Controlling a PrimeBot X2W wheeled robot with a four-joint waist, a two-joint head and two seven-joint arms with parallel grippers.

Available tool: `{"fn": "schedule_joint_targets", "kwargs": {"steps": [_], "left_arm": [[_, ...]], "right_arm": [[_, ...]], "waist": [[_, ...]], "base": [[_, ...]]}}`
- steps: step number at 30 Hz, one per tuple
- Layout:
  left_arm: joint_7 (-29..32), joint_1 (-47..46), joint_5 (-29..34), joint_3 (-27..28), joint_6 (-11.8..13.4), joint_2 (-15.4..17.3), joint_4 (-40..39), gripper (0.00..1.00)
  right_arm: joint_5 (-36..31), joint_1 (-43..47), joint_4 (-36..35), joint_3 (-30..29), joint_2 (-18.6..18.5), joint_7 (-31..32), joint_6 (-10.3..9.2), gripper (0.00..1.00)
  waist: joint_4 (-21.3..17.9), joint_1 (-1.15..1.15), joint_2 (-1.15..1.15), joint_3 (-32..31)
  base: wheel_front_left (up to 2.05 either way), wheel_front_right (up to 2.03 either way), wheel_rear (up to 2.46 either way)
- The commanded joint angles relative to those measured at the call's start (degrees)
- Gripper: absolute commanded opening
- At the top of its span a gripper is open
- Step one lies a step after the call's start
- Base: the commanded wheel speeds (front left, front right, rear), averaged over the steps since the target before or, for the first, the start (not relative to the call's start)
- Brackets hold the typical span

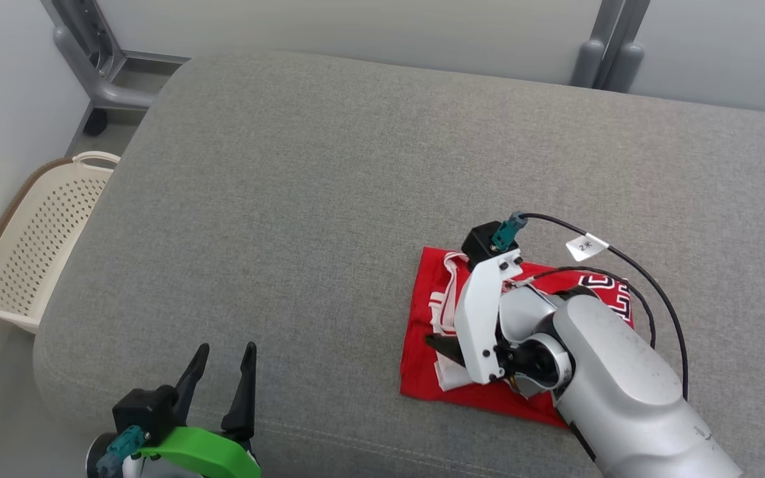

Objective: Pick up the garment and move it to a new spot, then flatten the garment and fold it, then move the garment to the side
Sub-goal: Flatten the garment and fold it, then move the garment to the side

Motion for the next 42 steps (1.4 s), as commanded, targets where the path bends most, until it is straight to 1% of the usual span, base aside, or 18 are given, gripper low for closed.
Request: {"fn": "schedule_joint_targets", "kwargs": {"steps": [1,5,8,12,19,20,21,22,23,24,25,26,27,28,31,32,33,42], "left_arm": [[-0.41,-0.86,-0.46,0.20,-0.23,0.12,0.23,1.00],[-0.45,-0.67,-0.39,0.61,0.10,0.41,0.19,1.00],[-0.47,-0.22,-0.48,0.90,0.44,0.60,-0.11,1.00],[-0.42,0.40,-0.56,1.04,0.58,0.79,-0.40,1.00],[-0.39,1.11,-0.71,0.85,0.74,0.87,-0.85,1.00],[-0.40,1.25,-0.72,0.81,0.71,0.92,-0.84,1.00],[-0.40,1.29,-0.77,0.78,0.76,0.92,-0.87,1.00],[-0.40,1.28,-0.80,0.76,0.77,0.91,-0.93,1.00],[-0.40,1.30,-0.80,0.69,0.82,0.88,-0.98,1.00],[-0.41,1.38,-0.81,0.62,0.82,0.88,-1.01,1.00],[-0.41,1.46,-0.84,0.59,0.82,0.88,-0.98,1.00],[-0.41,1.47,-0.88,0.55,0.81,0.90,-0.89,1.00],[-0.41,1.44,-0.95,0.52,0.68,0.95,-0.76,1.00],[-0.42,1.44,-0.88,0.51,0.54,0.98,-0.63,1.00],[-0.43,1.68,-0.91,0.46,0.45,1.06,-0.49,1.00],[-0.42,1.79,-0.94,0.51,0.45,1.10,-0.48,1.00],[-0.43,1.90,-0.99,0.52,0.43,1.15,-0.48,1.00],[-0.43,1.89,-1.09,0.31,0.53,1.67,-0.86,1.00]], "right_arm": [[1.33,-0.97,-0.63,0.64,-0.13,-0.65,-0.01,1.00],[4.33,-1.77,-2.81,0.65,-0.15,-2.40,-0.01,1.00],[3.40,-2.72,-4.94,-1.84,-0.22,-5.03,-0.01,1.00],[0.16,-2.64,-6.81,-5.45,-0.22,-6.85,-0.01,1.00],[-9.16,2.59,-12.85,-14.32,-2.68,-8.59,-0.01,1.00],[-10.21,3.80,-13.78,-15.12,-3.02,-8.45,-0.01,0.97],[-11.03,4.96,-14.77,-15.69,-3.22,-8.40,-0.01,0.87],[-11.54,6.20,-15.78,-16.45,-3.29,-8.44,-0.01,0.69],[-11.91,7.60,-16.81,-16.73,-3.43,-8.21,-0.01,0.46],[-12.24,8.95,-17.76,-17.25,-3.54,-8.11,-0.01,0.44],[-12.55,10.39,-18.70,-17.90,-3.60,-7.88,-0.01,0.37],[-12.80,11.75,-19.66,-18.28,-3.73,-7.58,-0.01,0.21],[-13.31,12.95,-20.57,-19.16,-3.74,-7.66,-0.01,0.13],[-13.65,14.27,-21.45,-19.92,-3.65,-7.46,-0.01,0.00],[-14.27,17.96,-23.45,-22.79,-2.79,-6.50,-0.01,0.00],[-14.51,18.92,-24.09,-23.72,-2.56,-6.26,-0.01,0.41],[-14.77,19.78,-24.63,-24.58,-2.31,-5.89,-0.01,1.00],[-16.17,23.52,-26.57,-30.93,-0.51,-3.94,-0.01,1.00]], "waist": [[-0.25,0.00,0.00,-0.21],[-1.12,0.00,0.00,-0.56],[-2.03,0.00,0.00,-0.84],[-2.92,0.00,0.00,-1.29],[-4.50,0.00,0.00,-2.20],[-4.72,0.00,0.00,-2.33],[-4.92,0.00,0.00,-2.39],[-5.10,0.00,0.00,-2.41],[-5.26,0.00,0.00,-2.43],[-5.40,0.00,0.00,-2.47],[-5.50,0.00,0.00,-2.54],[-5.60,0.00,0.00,-2.57],[-5.71,0.00,0.00,-2.60],[-5.81,0.00,0.00,-2.65],[-6.15,0.00,0.00,-2.92],[-6.27,0.00,0.00,-3.01],[-6.40,0.00,0.00,-3.07],[-7.08,0.00,0.00,-2.93]], "base": [[0.00,0.00,0.00],[0.00,0.00,0.00],[0.00,0.00,0.00],[0.00,0.00,0.00],[0.00,0.00,0.00],[0.00,0.00,0.00],[0.00,0.00,0.00],[0.00,0.00,0.00],[0.00,0.00,0.00],[0.00,0.00,0.00],[0.00,0.00,0.00],[0.00,0.00,0.00],[0.00,0.00,0.00],[0.00,0.00,0.00],[0.00,0.00,0.00],[0.00,0.00,0.00],[0.00,0.00,0.00],[0.00,0.00,0.00]]}}
